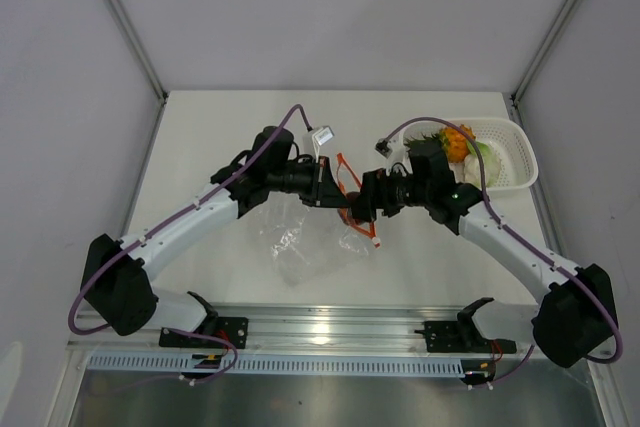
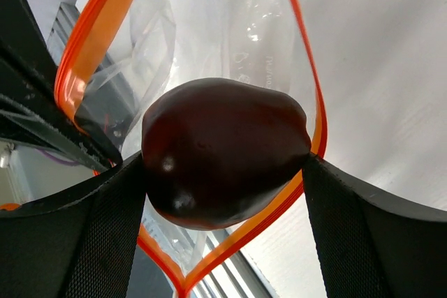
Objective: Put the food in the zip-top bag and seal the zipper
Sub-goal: Place the fake fruit in the zipper food storage bag.
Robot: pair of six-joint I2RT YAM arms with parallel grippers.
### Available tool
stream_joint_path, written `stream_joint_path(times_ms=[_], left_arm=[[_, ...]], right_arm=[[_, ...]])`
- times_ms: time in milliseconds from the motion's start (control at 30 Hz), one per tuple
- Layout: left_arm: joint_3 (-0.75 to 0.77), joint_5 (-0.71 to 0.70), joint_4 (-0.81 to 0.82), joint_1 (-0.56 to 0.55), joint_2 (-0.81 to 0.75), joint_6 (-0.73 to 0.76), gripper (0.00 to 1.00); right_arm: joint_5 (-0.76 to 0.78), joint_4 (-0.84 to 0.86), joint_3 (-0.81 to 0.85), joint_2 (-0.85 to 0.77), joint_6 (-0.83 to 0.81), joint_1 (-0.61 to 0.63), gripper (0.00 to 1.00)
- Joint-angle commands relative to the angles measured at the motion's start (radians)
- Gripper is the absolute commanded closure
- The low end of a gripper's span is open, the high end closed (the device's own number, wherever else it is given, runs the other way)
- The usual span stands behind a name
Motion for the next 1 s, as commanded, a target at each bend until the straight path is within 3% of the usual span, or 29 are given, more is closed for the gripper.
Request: stream_joint_path(times_ms=[0, 67, 100, 200, 267, 400, 700, 967], left_arm=[[0.0, -0.015, 0.055, 0.008, -0.005, -0.007, 0.99], [0.005, -0.009, 0.055, 0.011, 0.002, -0.001, 0.99], [0.005, -0.005, 0.055, 0.013, 0.005, -0.001, 1.0], [0.009, 0.005, 0.055, 0.013, 0.01, -0.001, 0.99], [0.008, 0.016, 0.055, 0.013, 0.013, -0.001, 0.99], [0.003, 0.022, 0.058, 0.014, 0.013, -0.004, 0.99], [0.0, 0.056, 0.07, 0.013, 0.002, -0.019, 0.99], [-0.021, 0.051, 0.079, 0.013, -0.008, -0.021, 0.99]], right_arm=[[-0.05, -0.042, 0.054, -0.057, -0.091, 0.021, 0.45], [-0.025, -0.074, 0.06, -0.066, -0.111, 0.021, 0.38], [-0.017, -0.085, 0.06, -0.068, -0.116, 0.021, 0.28], [-0.003, -0.109, 0.065, -0.075, -0.126, 0.021, 0.16], [0.003, -0.114, 0.066, -0.083, -0.123, 0.019, 0.14], [0.017, -0.125, 0.09, -0.091, -0.119, 0.018, 0.02], [0.081, -0.165, 0.127, -0.111, -0.111, 0.019, 0.01], [0.327, -0.292, 0.253, -0.127, -0.03, -0.01, 0.0]])
